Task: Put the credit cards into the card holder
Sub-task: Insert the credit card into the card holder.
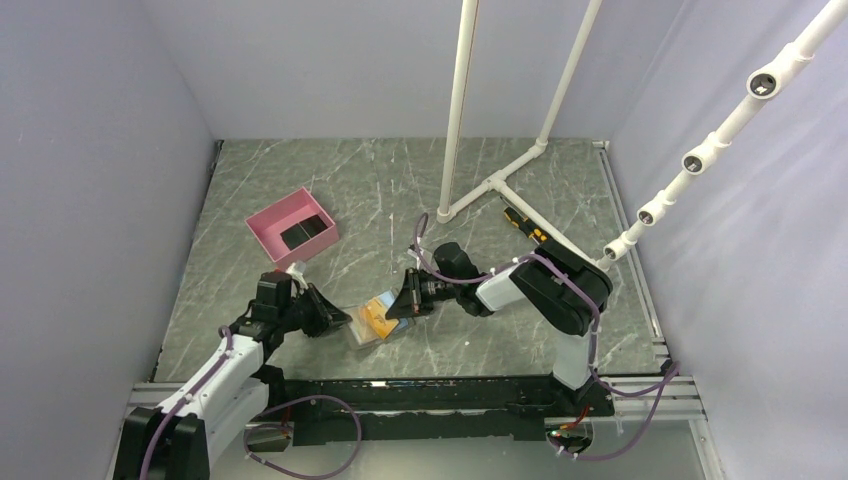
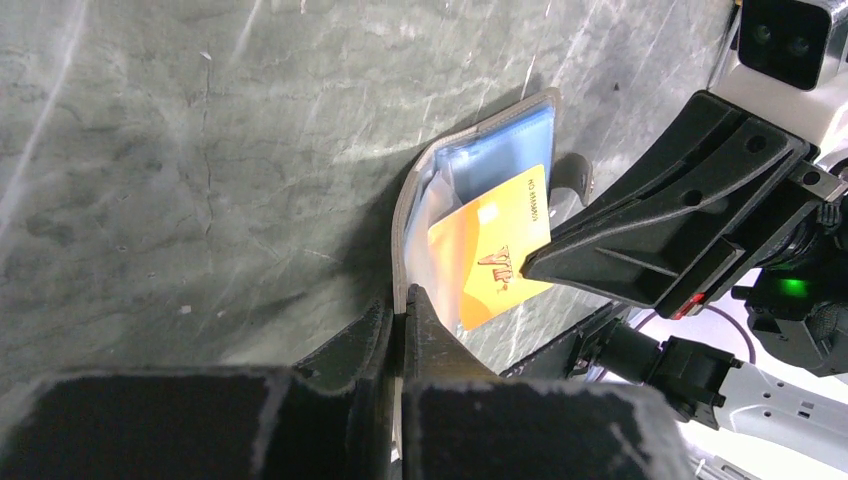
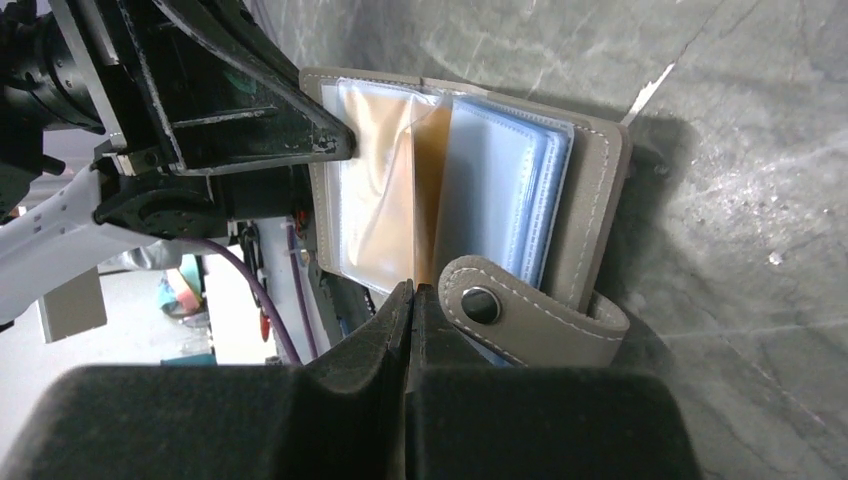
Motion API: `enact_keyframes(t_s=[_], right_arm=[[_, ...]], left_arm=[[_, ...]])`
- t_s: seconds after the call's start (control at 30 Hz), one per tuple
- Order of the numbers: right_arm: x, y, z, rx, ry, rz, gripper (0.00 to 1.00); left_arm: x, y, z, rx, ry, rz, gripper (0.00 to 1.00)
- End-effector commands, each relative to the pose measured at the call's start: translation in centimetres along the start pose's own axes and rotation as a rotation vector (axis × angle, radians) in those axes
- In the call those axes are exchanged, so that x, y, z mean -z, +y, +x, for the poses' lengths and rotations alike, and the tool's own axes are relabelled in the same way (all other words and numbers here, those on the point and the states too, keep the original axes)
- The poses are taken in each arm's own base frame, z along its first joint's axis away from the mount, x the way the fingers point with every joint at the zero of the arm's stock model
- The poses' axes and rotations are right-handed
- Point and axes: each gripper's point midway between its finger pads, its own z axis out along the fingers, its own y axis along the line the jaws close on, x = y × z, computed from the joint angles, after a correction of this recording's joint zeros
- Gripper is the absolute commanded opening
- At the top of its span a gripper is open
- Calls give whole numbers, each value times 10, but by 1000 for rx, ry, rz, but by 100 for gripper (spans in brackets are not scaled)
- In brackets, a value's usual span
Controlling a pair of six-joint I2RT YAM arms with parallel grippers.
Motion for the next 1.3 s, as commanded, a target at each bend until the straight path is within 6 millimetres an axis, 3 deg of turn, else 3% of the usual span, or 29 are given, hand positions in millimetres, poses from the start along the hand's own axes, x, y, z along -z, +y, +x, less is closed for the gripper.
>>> enact_keyframes(t_s=[0.0, 0.67, 0.97, 1.2, 1.27], right_arm=[[-4, 7, -22, 64, -114, -31, 0], [-13, 5, -24, -12, -180, -84, 0], [-19, 14, -13, -62, -175, -130, 1], [-15, -2, -9, -42, -181, -43, 8], [-14, -12, -8, -7, -168, 31, 14]], left_arm=[[-1, -6, 1, -8, -1, 46, 0], [-2, -3, 2, 36, -42, 82, 0], [-2, -4, 1, 32, -69, 101, 0], [-2, -2, 0, 20, -94, 115, 0], [-2, 0, 0, 17, -95, 109, 0]])
